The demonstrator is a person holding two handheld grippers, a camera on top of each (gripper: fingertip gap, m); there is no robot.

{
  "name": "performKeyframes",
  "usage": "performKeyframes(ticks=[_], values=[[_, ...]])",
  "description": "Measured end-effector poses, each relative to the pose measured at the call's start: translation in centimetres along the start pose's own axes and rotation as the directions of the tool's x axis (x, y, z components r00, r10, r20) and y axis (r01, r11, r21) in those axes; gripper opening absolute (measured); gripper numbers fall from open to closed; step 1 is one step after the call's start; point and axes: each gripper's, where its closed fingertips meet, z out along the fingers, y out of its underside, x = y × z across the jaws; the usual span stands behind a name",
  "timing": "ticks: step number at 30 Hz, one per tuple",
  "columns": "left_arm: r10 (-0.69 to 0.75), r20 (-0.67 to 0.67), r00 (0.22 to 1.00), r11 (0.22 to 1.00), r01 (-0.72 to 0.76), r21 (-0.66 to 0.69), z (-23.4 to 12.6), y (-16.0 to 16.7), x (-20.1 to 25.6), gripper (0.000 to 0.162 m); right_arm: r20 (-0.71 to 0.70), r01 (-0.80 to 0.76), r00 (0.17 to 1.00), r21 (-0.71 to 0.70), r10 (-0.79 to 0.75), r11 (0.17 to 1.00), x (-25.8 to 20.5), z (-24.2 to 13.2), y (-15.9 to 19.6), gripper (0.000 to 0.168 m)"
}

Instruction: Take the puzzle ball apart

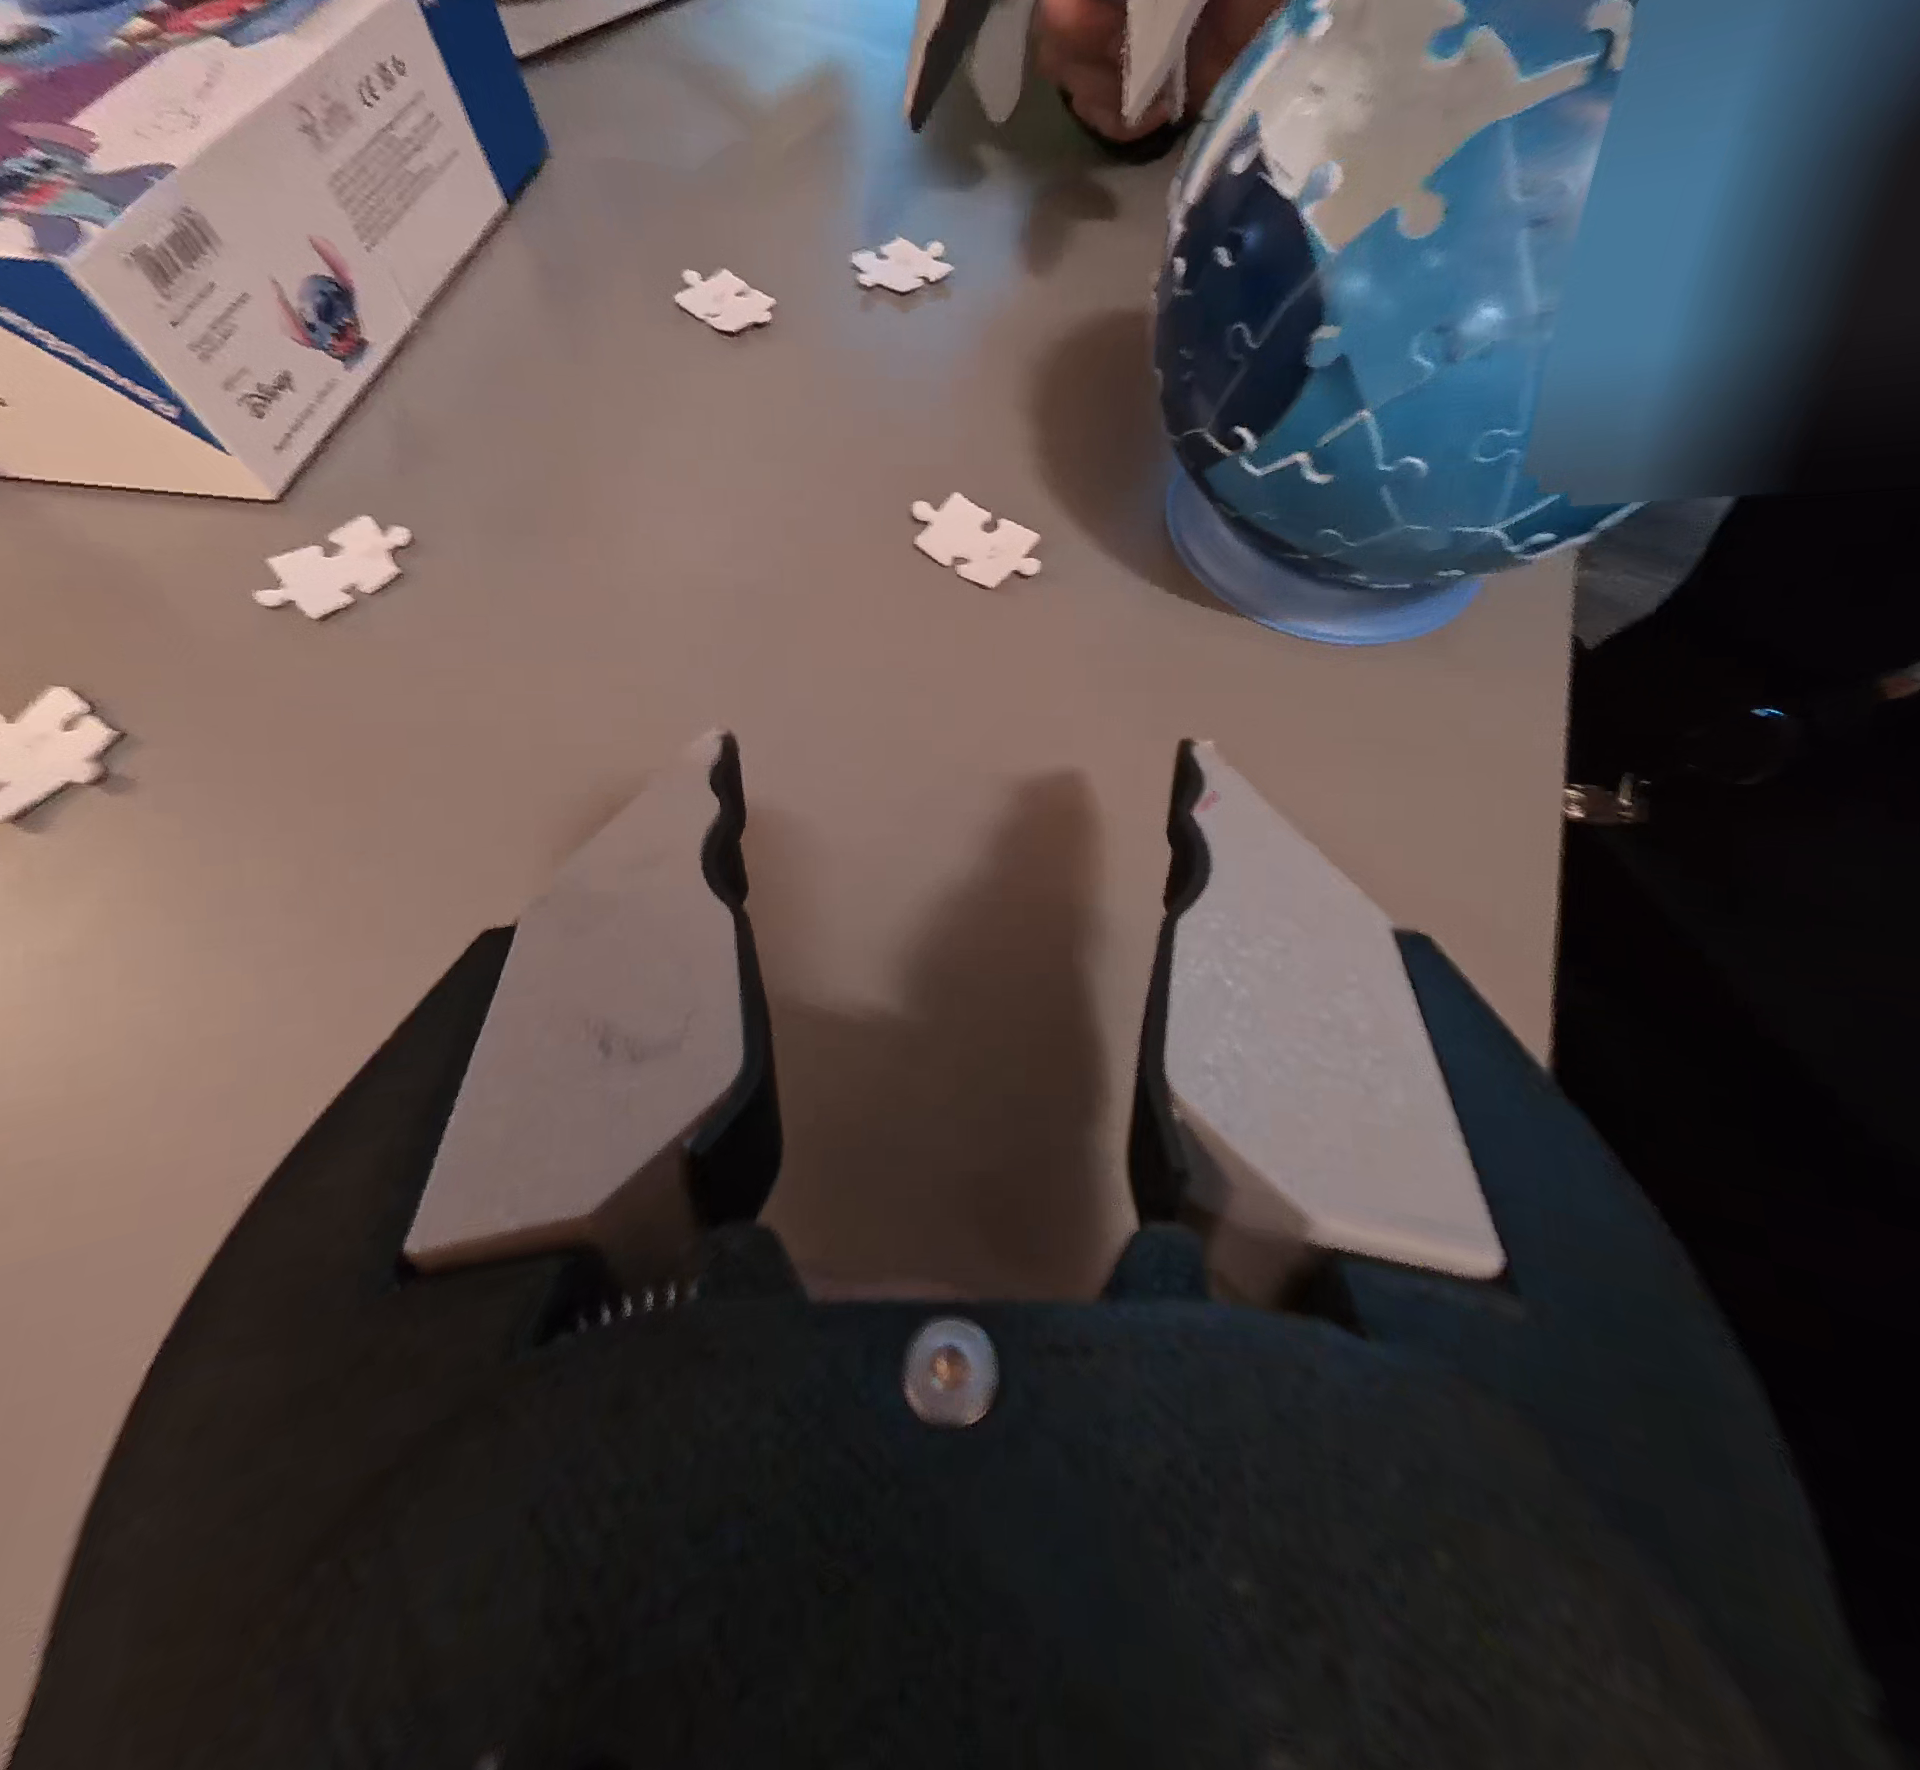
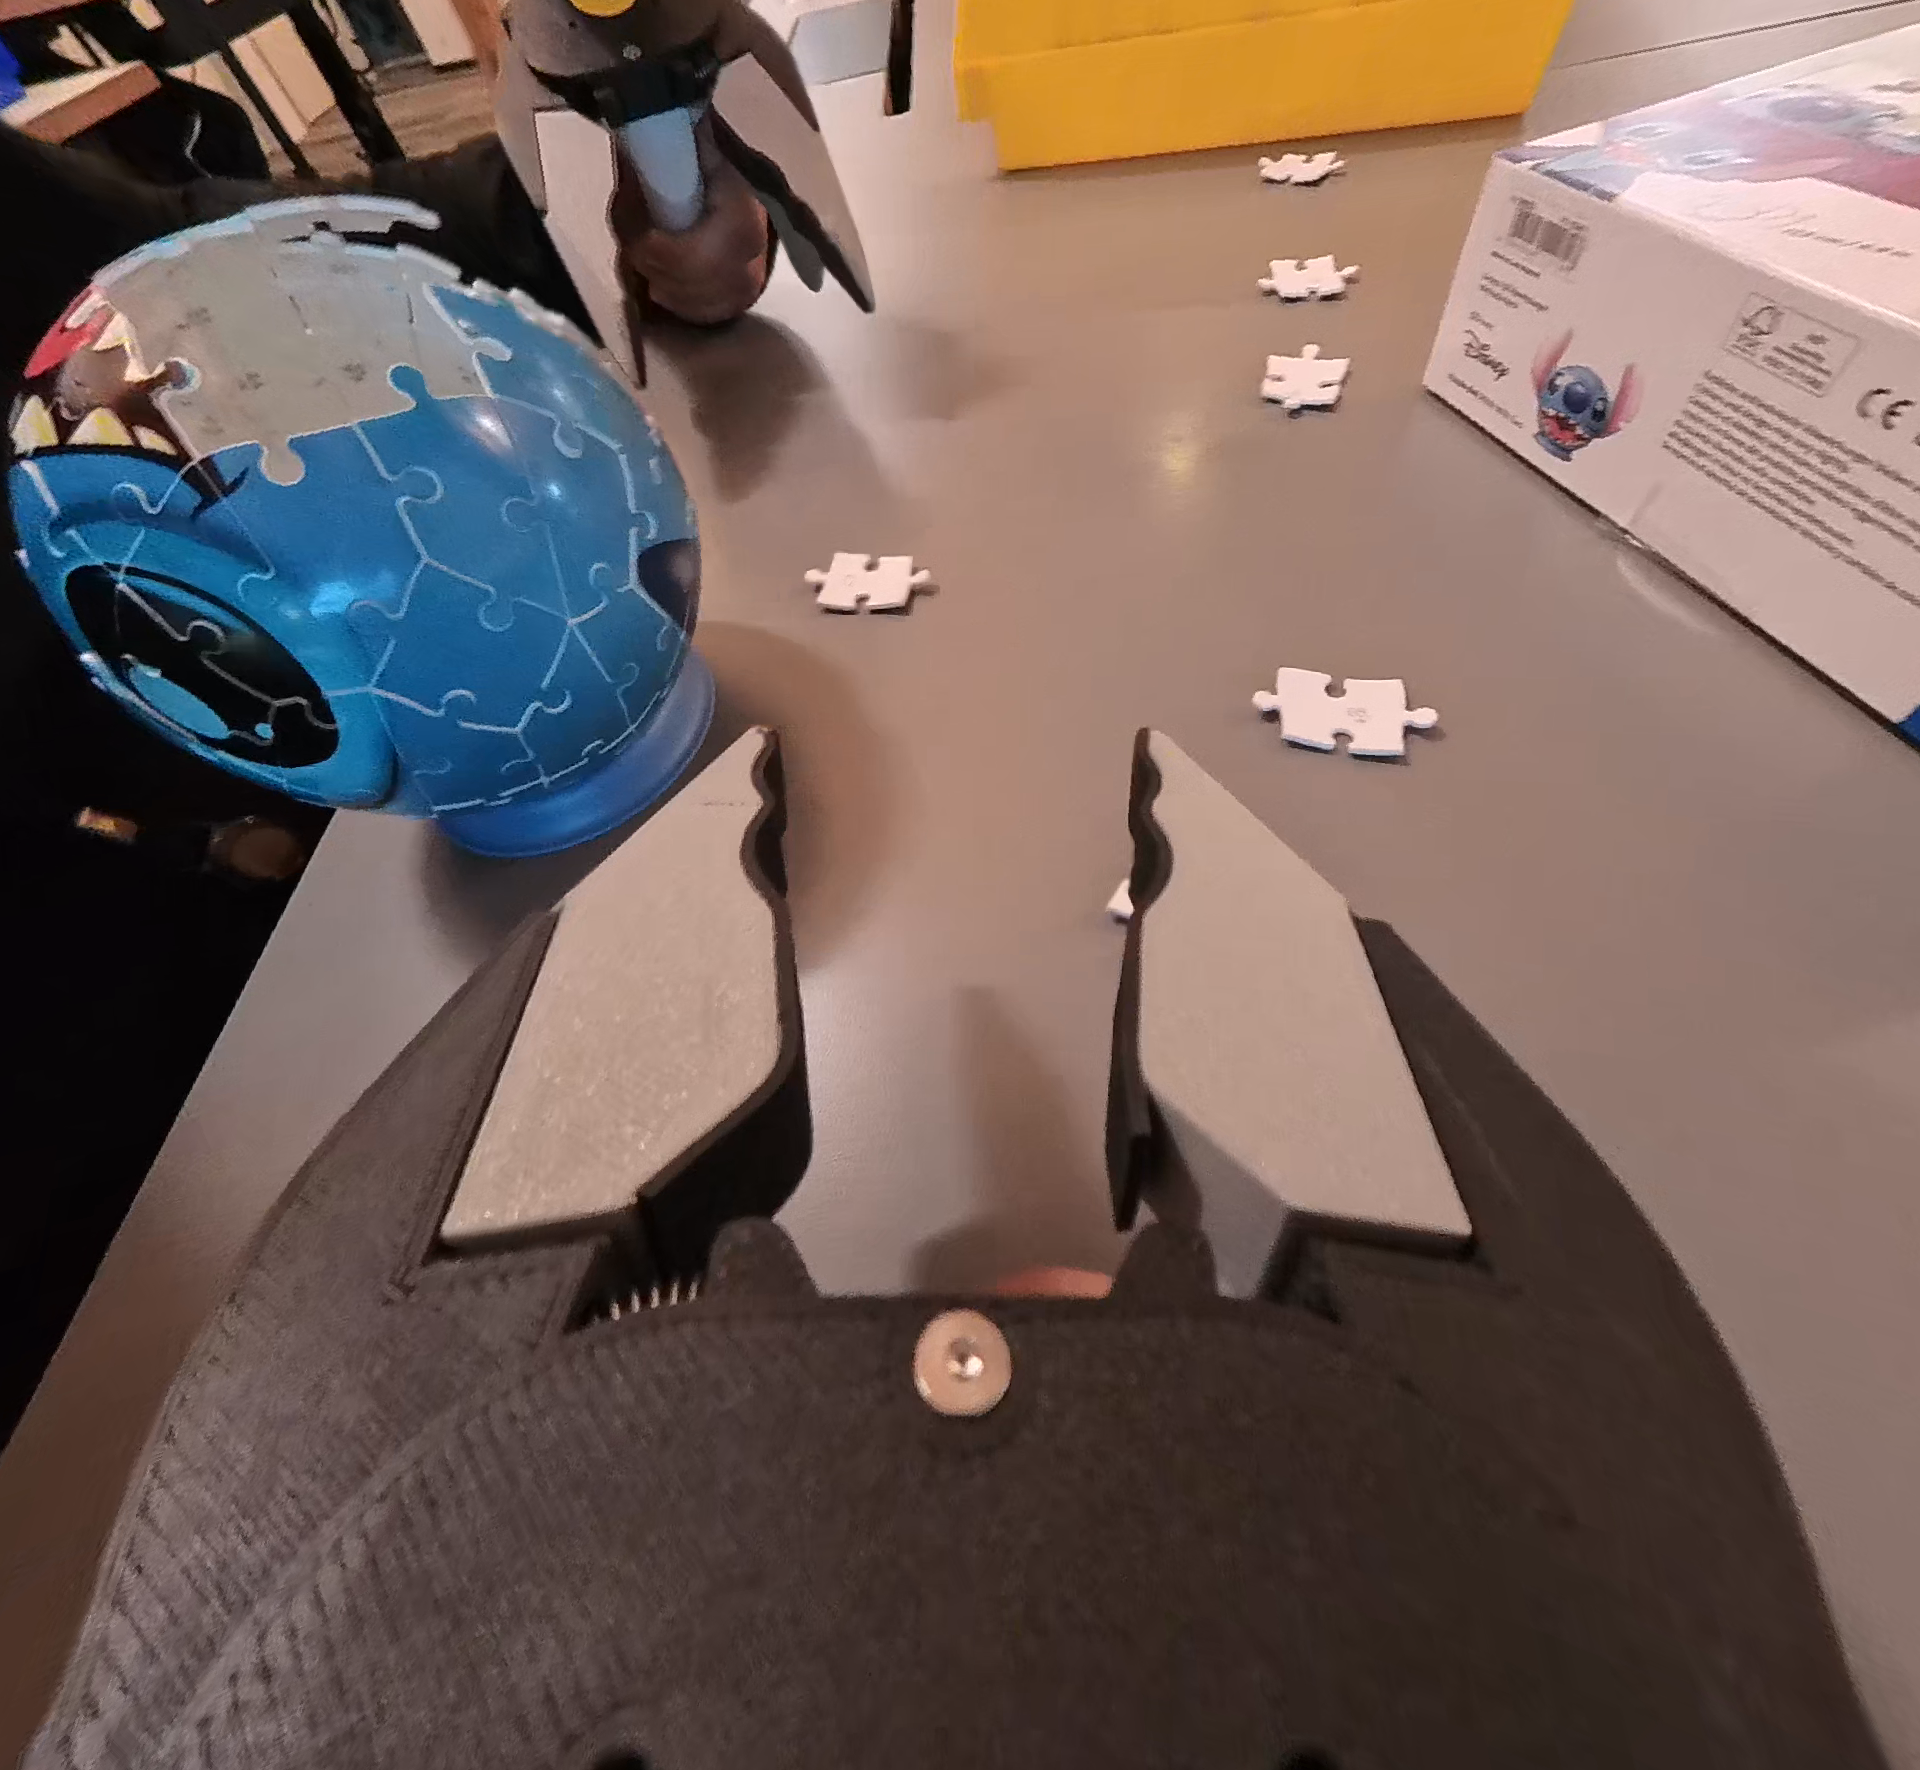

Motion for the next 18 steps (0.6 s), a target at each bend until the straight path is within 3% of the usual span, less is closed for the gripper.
performKeyframes(ticks=[3, 8, 13, 18], values=[[-0.003, -0.045, 0.999, 0.996, -0.001, -0.086, 0.7, 1.1, 2.3, 0.095, 0.063, 0.017, 0.998, -0.032, -0.015, 0.999, -1.3, 0.2, 0.5, 0.064], [0.036, -0.076, 0.996, 0.995, -0.043, -0.087, 1.7, 0.7, 5.8, 0.098, 0.217, 0.026, 0.976, -0.083, -0.007, 0.996, -4.6, 0.7, 1.2, 0.066], [-0.061, -0.091, 0.994, 0.997, 0.056, -0.062, 2.5, -0.3, 7.8, 0.106, 0.302, 0.105, 0.950, -0.084, -0.075, 0.991, -7.9, 1.3, 0.9, 0.061], [-0.191, -0.119, 0.974, 0.981, 0.187, -0.044, 3.3, -1.2, 9.2, 0.108, 0.374, 0.081, 0.927, -0.130, -0.027, 0.988, -9.7, 1.3, 1.6, 0.070]])
